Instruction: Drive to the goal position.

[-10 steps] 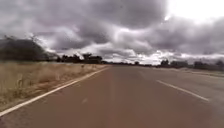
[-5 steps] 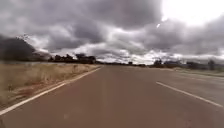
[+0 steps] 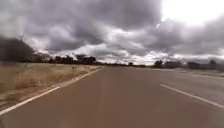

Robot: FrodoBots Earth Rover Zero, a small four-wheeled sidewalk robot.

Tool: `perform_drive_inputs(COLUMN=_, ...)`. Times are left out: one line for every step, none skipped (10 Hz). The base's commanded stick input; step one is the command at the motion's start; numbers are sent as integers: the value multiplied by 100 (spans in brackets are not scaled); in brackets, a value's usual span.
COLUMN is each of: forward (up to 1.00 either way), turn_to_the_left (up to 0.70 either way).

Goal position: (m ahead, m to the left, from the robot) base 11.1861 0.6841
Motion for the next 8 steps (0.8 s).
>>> perform_drive_inputs(forward=85, turn_to_the_left=4)
perform_drive_inputs(forward=85, turn_to_the_left=-13)
perform_drive_inputs(forward=85, turn_to_the_left=4)
perform_drive_inputs(forward=85, turn_to_the_left=4)
perform_drive_inputs(forward=85, turn_to_the_left=4)
perform_drive_inputs(forward=85, turn_to_the_left=4)
perform_drive_inputs(forward=85, turn_to_the_left=4)
perform_drive_inputs(forward=85, turn_to_the_left=4)
